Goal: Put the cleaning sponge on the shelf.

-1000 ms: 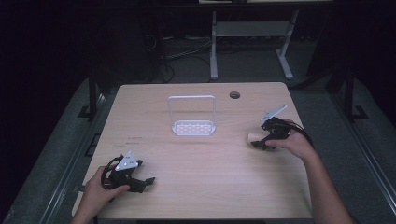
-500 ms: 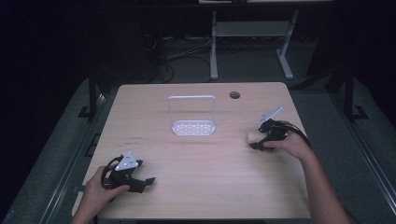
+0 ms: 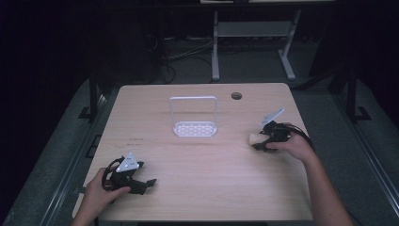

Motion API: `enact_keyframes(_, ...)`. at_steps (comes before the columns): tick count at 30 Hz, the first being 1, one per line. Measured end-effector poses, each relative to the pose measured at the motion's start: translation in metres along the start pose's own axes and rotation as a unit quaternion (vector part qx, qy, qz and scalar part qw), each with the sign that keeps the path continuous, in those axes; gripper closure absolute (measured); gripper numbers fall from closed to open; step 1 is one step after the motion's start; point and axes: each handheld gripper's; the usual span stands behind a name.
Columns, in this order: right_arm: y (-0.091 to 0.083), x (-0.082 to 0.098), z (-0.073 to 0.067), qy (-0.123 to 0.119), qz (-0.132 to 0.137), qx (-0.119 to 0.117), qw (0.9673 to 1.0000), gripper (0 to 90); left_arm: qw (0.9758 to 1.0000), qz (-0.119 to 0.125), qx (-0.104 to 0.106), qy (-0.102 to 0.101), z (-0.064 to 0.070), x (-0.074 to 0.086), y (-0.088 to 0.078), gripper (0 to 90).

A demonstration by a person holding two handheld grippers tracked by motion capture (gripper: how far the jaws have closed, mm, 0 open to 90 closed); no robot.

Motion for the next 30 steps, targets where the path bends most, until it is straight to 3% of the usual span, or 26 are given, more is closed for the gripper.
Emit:
enact_keyframes(4, 0.0, 0.0, -0.001, -0.002, 0.001, 0.0, 1.0, 38.4, 1.0, 0.0, 0.0, 0.0, 0.0, 0.0, 0.0, 13.0)
enact_keyframes(14, -0.004, -0.001, -0.003, 0.007, 0.009, 0.003, 0.9999, 39.2, 1.0, 0.0, 0.0, 0.0, 0.0, 0.0, 0.0, 13.1)
enact_keyframes(30, -0.014, -0.001, -0.017, 0.041, 0.061, -0.01, 0.9973, 39.2, 1.0, 0.0, 0.0, 0.0, 0.0, 0.0, 0.0, 13.1)
Point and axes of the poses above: each handheld gripper's, and its own axes: y roughly forward along the jaws, x roughly out of its underside, z roughly to its right, and after that the axes turned 9 degrees about y, right-handed
